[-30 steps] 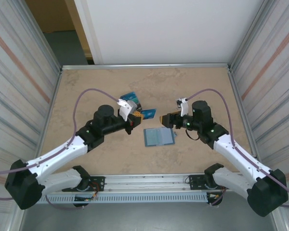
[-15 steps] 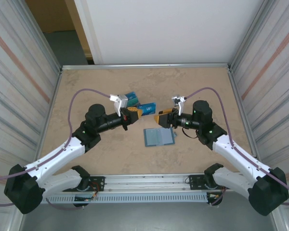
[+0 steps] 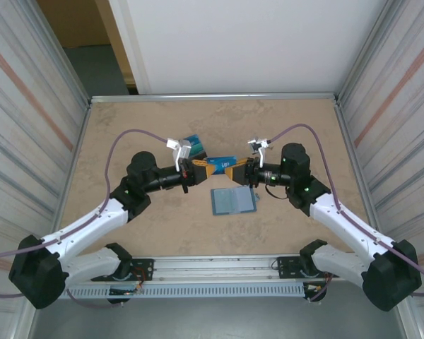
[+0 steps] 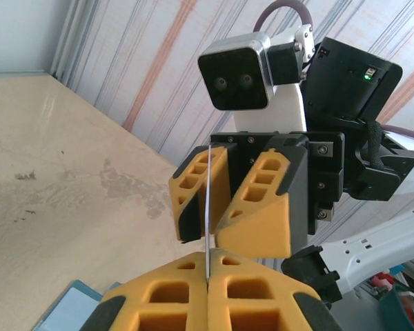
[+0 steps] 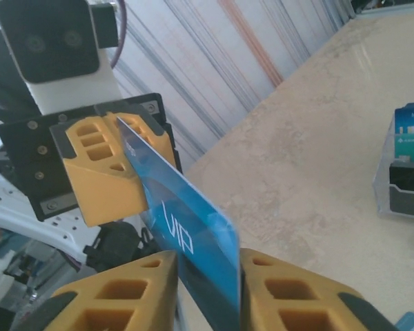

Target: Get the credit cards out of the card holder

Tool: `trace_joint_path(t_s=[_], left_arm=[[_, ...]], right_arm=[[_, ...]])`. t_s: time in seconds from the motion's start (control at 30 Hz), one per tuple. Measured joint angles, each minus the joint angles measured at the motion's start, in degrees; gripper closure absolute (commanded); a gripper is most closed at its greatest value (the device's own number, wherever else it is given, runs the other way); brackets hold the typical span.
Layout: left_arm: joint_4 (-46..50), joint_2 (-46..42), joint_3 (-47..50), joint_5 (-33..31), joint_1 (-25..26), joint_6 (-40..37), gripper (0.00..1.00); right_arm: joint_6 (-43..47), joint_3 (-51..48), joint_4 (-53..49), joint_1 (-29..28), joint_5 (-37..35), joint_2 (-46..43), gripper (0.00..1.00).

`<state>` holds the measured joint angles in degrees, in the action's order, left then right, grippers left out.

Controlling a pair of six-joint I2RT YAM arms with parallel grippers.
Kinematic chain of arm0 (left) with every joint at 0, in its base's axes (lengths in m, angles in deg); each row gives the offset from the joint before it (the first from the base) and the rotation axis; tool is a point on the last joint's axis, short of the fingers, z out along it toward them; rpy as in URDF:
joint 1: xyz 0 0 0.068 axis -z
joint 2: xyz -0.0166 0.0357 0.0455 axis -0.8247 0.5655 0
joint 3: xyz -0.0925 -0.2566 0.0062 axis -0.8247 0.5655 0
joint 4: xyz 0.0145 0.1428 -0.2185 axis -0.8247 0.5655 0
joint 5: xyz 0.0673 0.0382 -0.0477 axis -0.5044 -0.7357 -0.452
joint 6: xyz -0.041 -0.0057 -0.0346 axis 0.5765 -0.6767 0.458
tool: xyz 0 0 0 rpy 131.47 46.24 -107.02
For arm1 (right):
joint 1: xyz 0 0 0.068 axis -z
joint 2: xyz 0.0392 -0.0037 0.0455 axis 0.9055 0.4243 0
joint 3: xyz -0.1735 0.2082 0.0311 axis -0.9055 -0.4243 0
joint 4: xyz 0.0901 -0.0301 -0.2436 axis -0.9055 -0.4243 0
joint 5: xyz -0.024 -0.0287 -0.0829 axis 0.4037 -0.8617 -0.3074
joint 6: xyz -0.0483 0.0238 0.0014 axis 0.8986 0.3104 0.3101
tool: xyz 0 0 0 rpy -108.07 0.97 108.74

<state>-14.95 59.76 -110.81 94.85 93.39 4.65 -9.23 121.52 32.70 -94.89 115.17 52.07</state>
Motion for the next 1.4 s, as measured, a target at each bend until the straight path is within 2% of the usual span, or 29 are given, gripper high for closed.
trace_joint_path(t_s=[0.1,0.23,0.37,0.43,0.53,0.8,1.03,1.1,1.2,1.27,1.3,1.33,1.4], left_arm=[[0.09,0.11,0.0,0.26,-0.37,0.13,1.0],[0.48,0.13,0.0,0.76,-0.61,-0.5,0.75],[4.83,-0.15,-0.79,0.81,-1.27,-3.67,0.45],[8.92,-0.42,-2.75,0.79,-1.4,-6.6,0.39],[16.35,-0.59,-7.93,0.92,-1.46,-11.89,0.36],[37.68,3.91,-24.79,4.79,-0.66,-27.47,0.42],[53.37,12.5,-34.1,5.4,3.65,-38.71,0.49],[55.87,13.81,-35.19,5.57,4.39,-40.48,0.55],[58.99,15.37,-36.7,6.03,4.68,-42.4,0.71],[60.46,15.98,-37.33,6.34,4.68,-43.63,0.83],[61.05,16.17,-37.51,6.75,4.7,-44.11,0.93],[61.55,16.26,-37.64,7.28,4.76,-44.76,1.0],[62.31,16.24,-37.75,7.58,5.09,-45.57,1.0]], right_arm=[[0.81,0.07,0.02,-0.09,1.29,-0.52,0.98],[1.88,0.2,-1.68,-0.33,1.46,-1.99,1.0],[4.02,0.87,-5.64,-0.42,0.83,-4.13,1.0],[5.2,1.55,-7.96,-0.42,0.46,-4.72,1.0],[7.54,2.78,-12.09,-0.57,0.46,-5.33,1.0],[13.4,5.29,-21.24,-2.45,1.14,-5.35,1.0],[17.38,7.02,-26.27,-4.55,2.27,-5.25,1.0],[18.03,7.17,-27.15,-4.66,2.38,-5.25,1.0],[18.8,7.19,-27.85,-4.66,2.38,-5.25,1.0],[19.17,7.28,-28.35,-4.66,2.36,-5.25,1.0],[19.3,7.28,-28.59,-4.66,2.16,-5.25,1.0],[19.37,7.28,-28.87,-4.63,1.99,-5.18,0.98],[19.39,7.28,-29.57,-4.66,1.84,-5.14,0.85]])
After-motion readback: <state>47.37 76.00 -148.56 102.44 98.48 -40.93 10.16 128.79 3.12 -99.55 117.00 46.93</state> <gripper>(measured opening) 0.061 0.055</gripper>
